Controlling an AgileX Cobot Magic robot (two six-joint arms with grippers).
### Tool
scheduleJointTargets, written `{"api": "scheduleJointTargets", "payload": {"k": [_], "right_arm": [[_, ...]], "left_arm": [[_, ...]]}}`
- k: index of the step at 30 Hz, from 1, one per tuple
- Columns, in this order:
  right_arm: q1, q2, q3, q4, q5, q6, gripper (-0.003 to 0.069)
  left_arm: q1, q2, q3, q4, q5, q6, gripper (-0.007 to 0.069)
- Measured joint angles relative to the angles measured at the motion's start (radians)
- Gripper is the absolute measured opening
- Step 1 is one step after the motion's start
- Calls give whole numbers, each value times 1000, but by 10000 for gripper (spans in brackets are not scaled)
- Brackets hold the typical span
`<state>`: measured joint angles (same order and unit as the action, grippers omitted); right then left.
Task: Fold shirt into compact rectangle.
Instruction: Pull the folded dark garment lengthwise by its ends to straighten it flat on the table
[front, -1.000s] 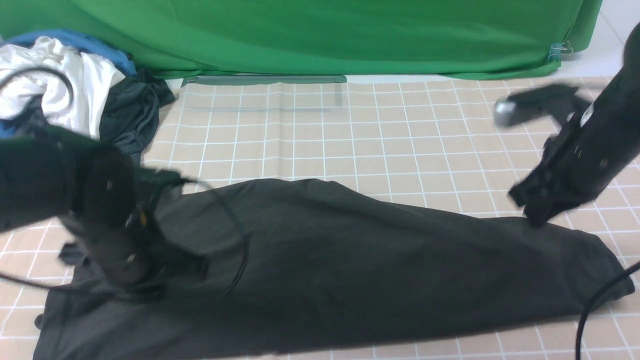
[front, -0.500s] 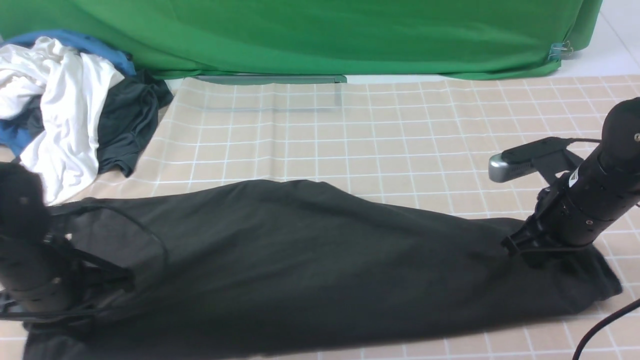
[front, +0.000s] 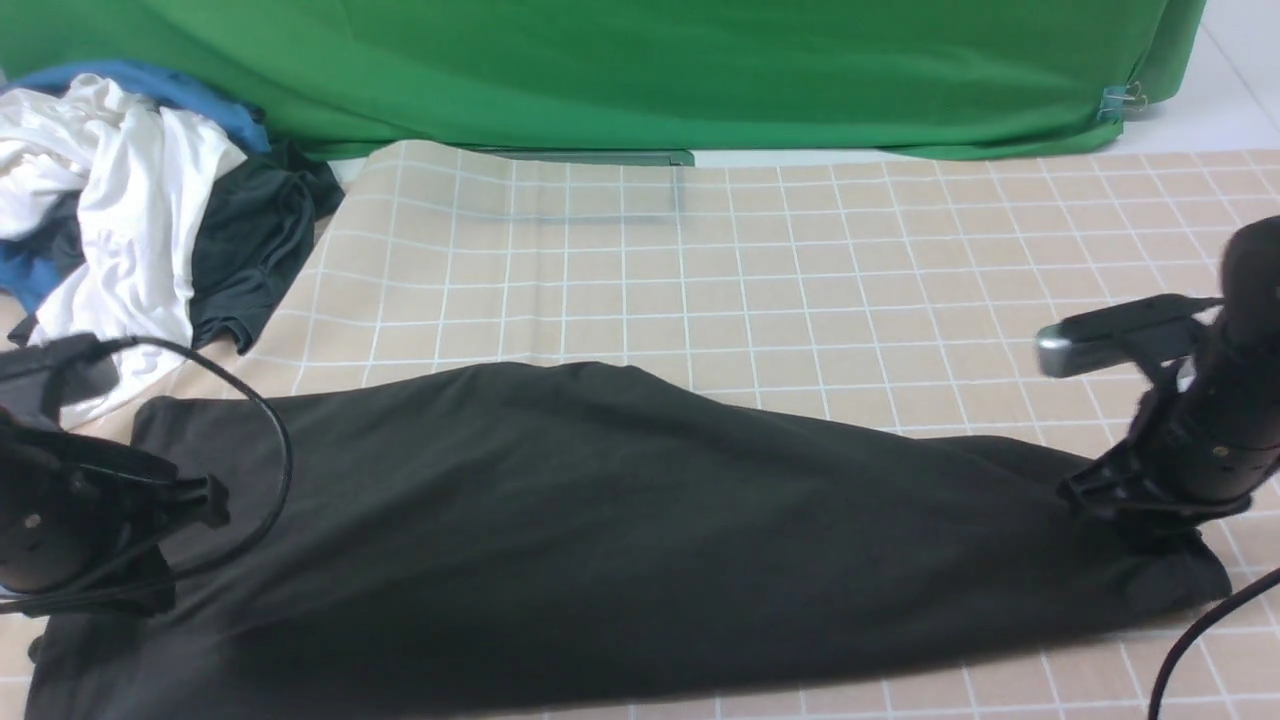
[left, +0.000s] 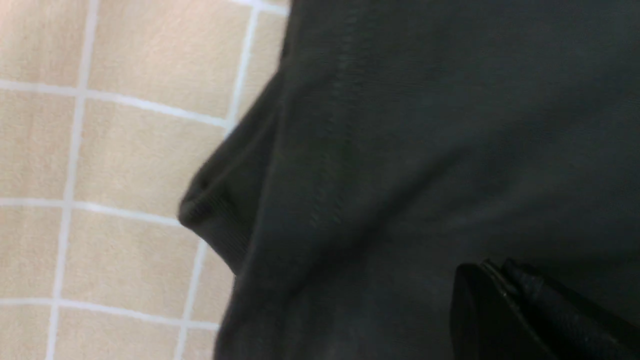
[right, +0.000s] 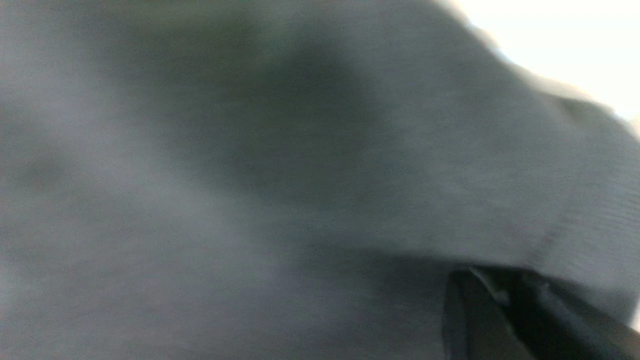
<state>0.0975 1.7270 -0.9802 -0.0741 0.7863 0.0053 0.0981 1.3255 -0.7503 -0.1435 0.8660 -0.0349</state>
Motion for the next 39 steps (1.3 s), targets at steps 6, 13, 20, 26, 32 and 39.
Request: {"api": "scheduleJointTargets", "payload": {"k": [6,13,20,26,32,39], "right_arm": [[-84,-3,0,-1,42,10,264],[-79,-12,0,32,31,-5,574],[-79,23,-18,58,22,-32,605],[-78,-27,-119,60,160,-35,565],[-69,-116,-172,137,202,-85,573],[-61,-17,-119,139,167,-113,640]], "left_arm": [[0,-182,0,-88,30,80,19],[0,-290,0,-99,50,93,19],[0,-293,0,-101,50,98,19],[0,-293,0,-101,50,100,19],[0,-293,0,-102,46,101,19],[0,-293,0,-102,44,101,19]]}}
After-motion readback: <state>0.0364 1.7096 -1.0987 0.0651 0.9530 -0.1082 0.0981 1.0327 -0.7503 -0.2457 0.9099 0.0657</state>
